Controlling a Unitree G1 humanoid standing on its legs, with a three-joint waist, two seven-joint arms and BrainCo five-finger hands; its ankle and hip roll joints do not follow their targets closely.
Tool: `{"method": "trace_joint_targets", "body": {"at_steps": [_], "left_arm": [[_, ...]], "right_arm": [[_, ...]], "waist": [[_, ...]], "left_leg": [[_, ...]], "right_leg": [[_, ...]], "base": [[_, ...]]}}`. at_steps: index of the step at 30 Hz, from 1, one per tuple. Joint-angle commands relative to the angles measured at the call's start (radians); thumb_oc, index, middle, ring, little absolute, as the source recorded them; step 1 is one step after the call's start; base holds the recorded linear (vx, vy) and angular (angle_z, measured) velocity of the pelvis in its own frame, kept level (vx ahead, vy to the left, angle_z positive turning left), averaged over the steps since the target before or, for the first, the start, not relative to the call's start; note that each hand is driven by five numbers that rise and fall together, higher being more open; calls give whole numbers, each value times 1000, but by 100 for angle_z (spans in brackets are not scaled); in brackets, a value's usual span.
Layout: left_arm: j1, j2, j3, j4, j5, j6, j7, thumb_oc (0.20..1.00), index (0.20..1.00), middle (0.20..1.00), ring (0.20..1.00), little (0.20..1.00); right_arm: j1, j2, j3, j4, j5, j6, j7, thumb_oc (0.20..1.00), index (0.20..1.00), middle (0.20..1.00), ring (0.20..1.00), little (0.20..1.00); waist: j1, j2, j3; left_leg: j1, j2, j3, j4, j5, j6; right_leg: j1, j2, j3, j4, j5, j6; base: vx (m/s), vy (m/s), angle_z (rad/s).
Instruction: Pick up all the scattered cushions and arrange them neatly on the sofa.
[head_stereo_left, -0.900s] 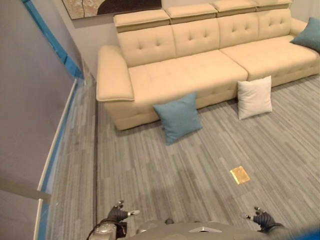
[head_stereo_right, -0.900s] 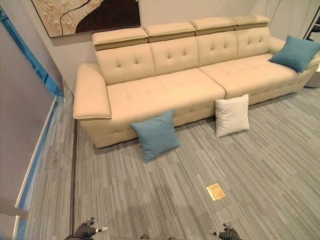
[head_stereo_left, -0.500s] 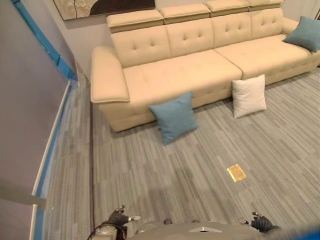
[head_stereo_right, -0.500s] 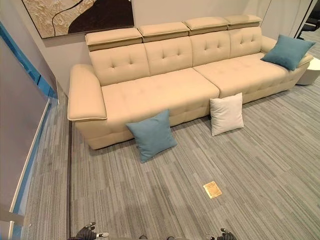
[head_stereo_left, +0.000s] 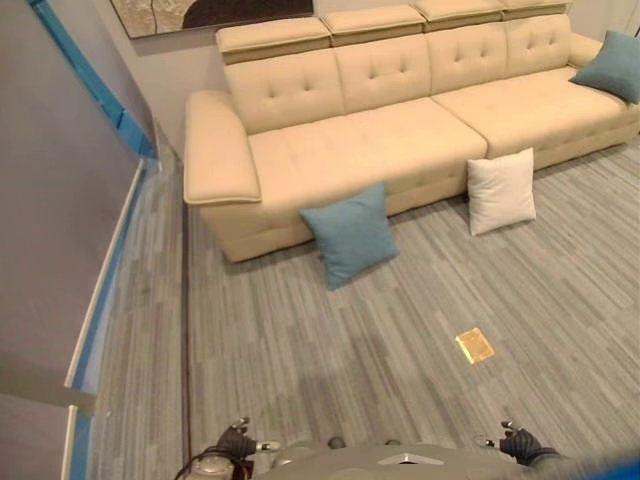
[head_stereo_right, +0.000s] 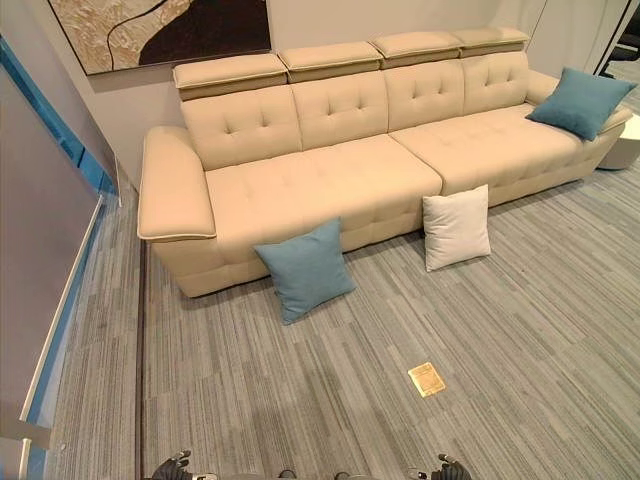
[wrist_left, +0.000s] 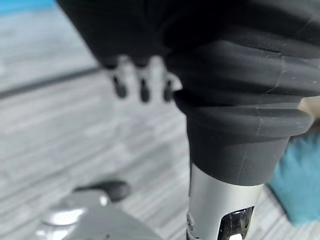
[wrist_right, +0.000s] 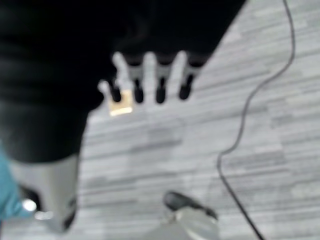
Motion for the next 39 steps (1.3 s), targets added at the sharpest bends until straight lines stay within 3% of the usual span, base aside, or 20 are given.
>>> {"method": "trace_joint_targets", "body": {"at_steps": [1, 12, 17, 18, 20, 22, 27, 29, 30, 32, 34, 36, 37, 38, 39], "left_arm": [[-53, -9, 37, 16, 27, -11, 5, 1000, 1000, 1000, 1000, 1000], [-55, -9, 36, 12, 20, -10, 8, 1000, 1000, 1000, 1000, 1000], [-67, -2, 41, 3, -3, -12, 14, 1000, 1000, 1000, 1000, 1000], [-71, 4, 43, 5, -11, -11, 15, 1000, 1000, 1000, 1000, 1000], [-76, 8, 41, 3, -19, -12, 17, 1000, 1000, 1000, 1000, 1000], [-85, 13, 38, -4, -27, -10, 16, 1000, 1000, 1000, 1000, 1000], [-106, 17, 36, -15, -45, -15, 24, 1000, 1000, 1000, 1000, 1000], [-111, 18, 33, -21, -51, -16, 25, 1000, 1000, 1000, 1000, 1000], [-123, 20, 26, -26, -50, -15, 24, 1000, 1000, 1000, 1000, 1000], [-130, 22, 18, -32, -47, -16, 22, 1000, 1000, 1000, 1000, 1000], [-128, 9, -5, -47, -44, -19, 13, 1000, 1000, 1000, 1000, 1000], [-126, 6, -15, -57, -49, -15, 5, 1000, 1000, 1000, 1000, 1000], [-133, 8, -22, -63, -51, -13, 5, 1000, 1000, 1000, 1000, 1000], [-141, 15, -27, -82, -58, -18, 3, 1000, 1000, 1000, 1000, 1000], [-143, 15, -30, -90, -65, -19, 0, 1000, 1000, 1000, 1000, 1000]], "right_arm": [[-57, 24, 40, -8, -5, -9, -20, 1000, 1000, 1000, 1000, 1000], [-74, 29, 47, -11, -4, -5, -22, 1000, 1000, 1000, 1000, 1000], [-127, 31, 68, -41, -5, -5, -22, 1000, 1000, 1000, 1000, 1000], [-132, 33, 67, -51, 0, -6, -21, 1000, 1000, 1000, 1000, 1000], [-140, 34, 70, -59, 2, -7, -23, 1000, 1000, 1000, 1000, 1000], [-146, 38, 74, -75, 10, -8, -22, 1000, 1000, 1000, 1000, 1000], [-161, 34, 103, -84, 1, -10, -19, 1000, 1000, 1000, 1000, 1000], [-163, 34, 107, -87, 2, -12, -20, 1000, 1000, 1000, 1000, 1000], [-162, 34, 112, -93, 13, -11, -16, 1000, 1000, 1000, 1000, 1000], [-151, 33, 110, -98, 20, -14, -14, 1000, 1000, 1000, 1000, 1000], [-124, 28, 104, -84, 32, -12, -9, 1000, 1000, 1000, 1000, 1000], [-107, 24, 90, -76, 39, -10, -10, 1000, 1000, 1000, 1000, 1000], [-106, 19, 83, -80, 48, -12, -15, 1000, 1000, 1000, 1000, 1000], [-103, 17, 83, -87, 66, -17, -16, 1000, 1000, 1000, 1000, 1000], [-103, 17, 86, -90, 70, -17, -17, 1000, 1000, 1000, 1000, 1000]], "waist": [[1, -53, 29], [15, -53, 39], [42, -50, 84], [32, -55, 99], [26, -57, 112], [17, -54, 127], [14, -68, 133], [5, -73, 132], [-15, -83, 130], [-27, -86, 121], [-42, -80, 94], [-50, -80, 81], [-57, -92, 91], [-41, -113, 112], [-17, -120, 129]], "left_leg": [[35, -24, -127, -75, 37, -23], [24, -33, -124, -62, 28, -12], [-32, -54, -111, 11, 4, 17], [-30, -62, -121, 21, 0, 25], [-32, -65, -129, 30, -1, 31], [-36, -57, -140, 42, -9, 34], [9, -61, -156, 24, -45, 37], [24, -61, -169, 18, -51, 35], [53, -59, -193, 18, -58, 29], [70, -53, -212, 31, -62, 18], [79, -23, -225, 118, -44, -23], [45, -3, -212, 243, 37, -75], [-27, 21, -160, 364, 96, -97], [-91, 8, -150, 451, 111, -81], [-134, -25, -164, 522, 92, -68]], "right_leg": [[128, -40, 49, -257, 177, 110], [113, -50, 57, -243, 179, 120], [-12, -70, 56, -43, 169, 150], [-67, -79, 64, 58, 222, 171], [-96, -79, 70, 115, 255, 177], [-148, -67, 78, 186, 250, 167], [-202, -40, 8, 50, 226, 143], [-222, -21, 8, 9, 235, 144], [-243, 15, 25, -40, 251, 146], [-221, 27, 51, -52, 248, 138], [-162, 40, 80, -77, 230, 107], [-115, 35, 61, -95, 213, 88], [-88, 12, 46, -101, 210, 79], [-61, 1, 59, -104, 205, 63], [-40, 5, 66, -106, 196, 55]], "base": [[0, 0, 0], [-2, 17, 0], [-75, 86, -30], [-15, 80, -39], [-11, 66, -4], [36, 67, 9], [192, 1, -2], [252, -44, -2], [193, -31, 8], [368, -88, 41], [496, -165, 84], [320, -141, 45], [235, -161, 23], [173, -169, 30], [105, -130, 24]]}}
